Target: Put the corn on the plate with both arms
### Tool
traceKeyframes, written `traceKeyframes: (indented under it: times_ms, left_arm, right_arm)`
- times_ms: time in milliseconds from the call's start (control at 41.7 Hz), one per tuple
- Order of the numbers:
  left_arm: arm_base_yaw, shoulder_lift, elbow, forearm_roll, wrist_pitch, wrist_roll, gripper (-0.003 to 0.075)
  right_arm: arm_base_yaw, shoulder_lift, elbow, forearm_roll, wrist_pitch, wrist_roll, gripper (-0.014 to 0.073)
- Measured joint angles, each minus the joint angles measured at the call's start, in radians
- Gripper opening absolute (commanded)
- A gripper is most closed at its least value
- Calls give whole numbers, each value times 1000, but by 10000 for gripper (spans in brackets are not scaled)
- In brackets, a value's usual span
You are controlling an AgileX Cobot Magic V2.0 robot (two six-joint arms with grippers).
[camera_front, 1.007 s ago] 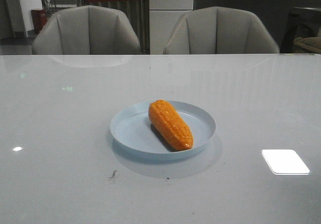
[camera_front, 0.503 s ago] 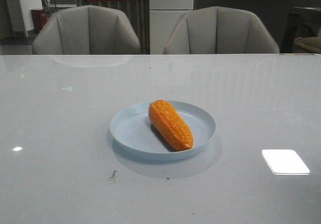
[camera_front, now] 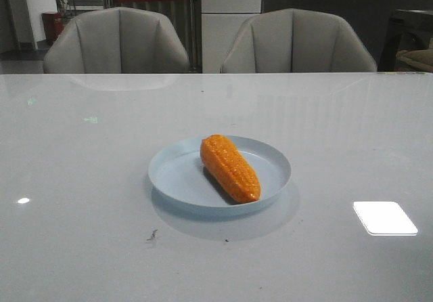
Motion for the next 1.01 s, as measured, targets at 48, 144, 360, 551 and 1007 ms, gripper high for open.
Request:
traceKeyframes:
  times_ms: [48,144,360,551,1007]
  left_arm:
    - [0,0,0,0,0,0,89]
    - [0,0,0,0,0,0,89]
    - [0,0,0,0,0,0,89]
    - [0,0,0,0,0,0,89]
    - [0,0,0,0,2,0,89]
  right_arm:
    - [0,0,0,0,0,0,516]
    - [0,0,0,0,0,0,516]
    - [0,-81,0,0,2,0,513]
    - [0,-266,2,3,6,0,513]
    - [136,-644,229,227,-1,0,440]
